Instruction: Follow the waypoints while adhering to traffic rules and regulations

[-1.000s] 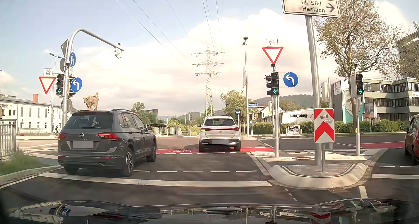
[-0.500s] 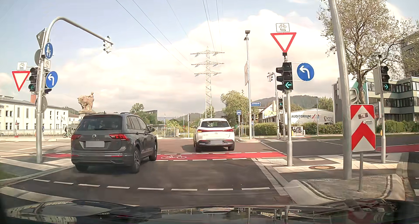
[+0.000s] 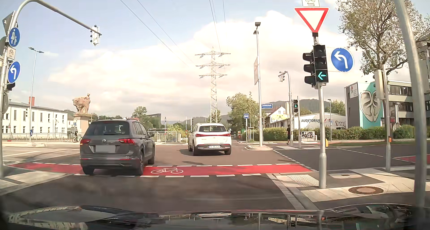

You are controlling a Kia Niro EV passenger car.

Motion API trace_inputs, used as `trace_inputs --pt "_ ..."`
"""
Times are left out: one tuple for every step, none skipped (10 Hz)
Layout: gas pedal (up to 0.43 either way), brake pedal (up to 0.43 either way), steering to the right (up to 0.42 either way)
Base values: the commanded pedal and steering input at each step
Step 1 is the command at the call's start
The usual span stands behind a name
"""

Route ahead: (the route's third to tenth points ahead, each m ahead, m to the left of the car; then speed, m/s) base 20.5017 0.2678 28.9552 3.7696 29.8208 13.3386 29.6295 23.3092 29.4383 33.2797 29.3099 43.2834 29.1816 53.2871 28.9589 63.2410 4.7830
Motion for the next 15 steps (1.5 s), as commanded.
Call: trace_inputs --pt "0.299 0.0 0.002" --pt "0.287 0.0 0.002" --pt "0.268 0.0 0.002" --pt "0.268 0.0 0.002" --pt "0.268 0.0 0.002" --pt "0.248 0.0 0.0" --pt "0.24 0.0 -0.001" --pt "0.24 0.0 -0.003" --pt "0.228 0.0 -0.003" --pt "0.22 0.0 -0.001" --pt "0.197 0.0 0.0" --pt "0.189 0.0 -0.002" --pt "0.177 0.0 -0.007" --pt "0.157 0.0 -0.009" --pt "0.11 0.0 -0.01"
